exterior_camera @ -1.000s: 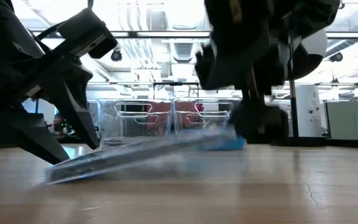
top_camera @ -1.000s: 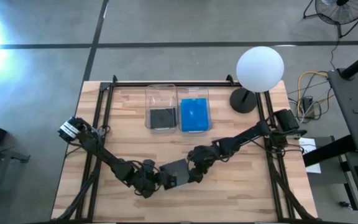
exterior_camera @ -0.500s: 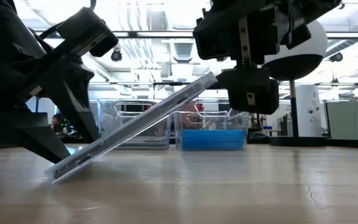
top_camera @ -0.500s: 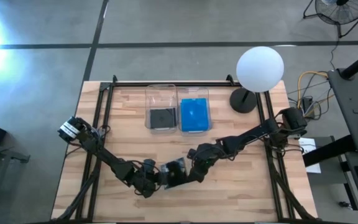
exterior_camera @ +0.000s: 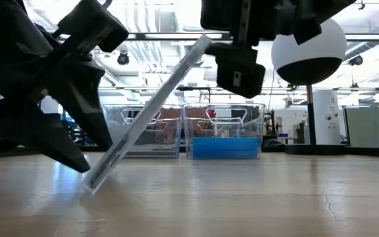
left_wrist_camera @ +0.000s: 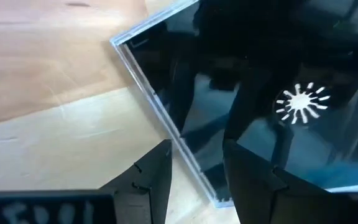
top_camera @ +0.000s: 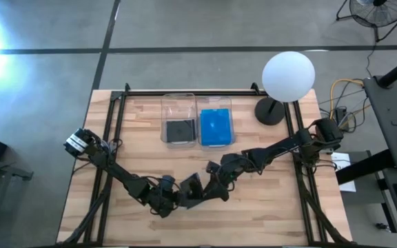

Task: Pick & place jewel cases by type
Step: Put the black CD case into the left transparent bin

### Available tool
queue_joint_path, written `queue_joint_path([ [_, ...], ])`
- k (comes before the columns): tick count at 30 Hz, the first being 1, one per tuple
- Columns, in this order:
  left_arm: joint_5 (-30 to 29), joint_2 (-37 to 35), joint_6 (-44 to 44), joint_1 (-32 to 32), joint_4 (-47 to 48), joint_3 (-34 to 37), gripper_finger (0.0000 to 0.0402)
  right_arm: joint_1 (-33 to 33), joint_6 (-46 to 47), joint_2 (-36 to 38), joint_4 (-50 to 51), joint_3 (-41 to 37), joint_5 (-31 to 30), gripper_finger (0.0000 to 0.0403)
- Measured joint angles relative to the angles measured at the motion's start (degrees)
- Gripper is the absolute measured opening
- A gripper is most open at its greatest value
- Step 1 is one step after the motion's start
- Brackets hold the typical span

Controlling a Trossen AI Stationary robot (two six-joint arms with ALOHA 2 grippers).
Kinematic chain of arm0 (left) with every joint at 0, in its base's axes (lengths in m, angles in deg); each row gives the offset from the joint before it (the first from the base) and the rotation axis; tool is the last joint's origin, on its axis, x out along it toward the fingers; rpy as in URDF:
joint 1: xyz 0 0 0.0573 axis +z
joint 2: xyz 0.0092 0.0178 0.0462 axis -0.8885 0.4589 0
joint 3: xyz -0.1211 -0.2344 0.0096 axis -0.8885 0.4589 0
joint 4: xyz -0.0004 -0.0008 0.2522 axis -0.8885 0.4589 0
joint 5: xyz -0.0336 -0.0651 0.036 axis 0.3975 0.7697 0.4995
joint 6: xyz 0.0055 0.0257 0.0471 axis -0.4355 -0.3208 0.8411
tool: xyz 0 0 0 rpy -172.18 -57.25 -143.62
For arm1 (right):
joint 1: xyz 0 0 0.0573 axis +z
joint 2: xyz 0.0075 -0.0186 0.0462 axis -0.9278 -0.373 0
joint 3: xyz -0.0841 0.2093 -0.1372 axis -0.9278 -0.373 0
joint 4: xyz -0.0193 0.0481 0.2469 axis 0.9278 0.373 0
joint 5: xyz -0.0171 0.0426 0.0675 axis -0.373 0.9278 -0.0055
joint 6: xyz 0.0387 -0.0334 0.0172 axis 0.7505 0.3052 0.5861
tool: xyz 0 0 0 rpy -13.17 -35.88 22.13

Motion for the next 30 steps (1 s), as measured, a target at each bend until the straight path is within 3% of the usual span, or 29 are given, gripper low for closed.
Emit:
queue_joint_path([
  [10, 4.1, 0.0, 4.1, -0.7, 1.0, 0.1, 0.0124, -0.1, 0.9, -1.2, -5.1, 0.0, -4.0, 0.0226],
  [16, 4.2, -0.8, 2.6, -1.3, 3.6, 0.1, 0.0124, -0.3, 12.4, -1.2, 18.1, -0.1, -9.5, 0.0226],
  [19, 3.6, -1.1, -0.4, -1.3, 5.2, 0.1, 0.0124, -0.3, 16.9, -2.5, 23.3, -0.5, -9.7, 0.0226],
  [23, 2.9, -1.2, -5.4, -1.0, 3.9, 1.1, 0.0124, 0.1, 20.0, -4.3, 23.3, -0.9, -10.9, 0.0227],
  [30, 3.1, -1.3, -3.9, 0.3, 1.3, 2.0, 0.0124, 0.5, 22.4, -8.0, 16.2, -1.0, -10.4, 0.0258],
])
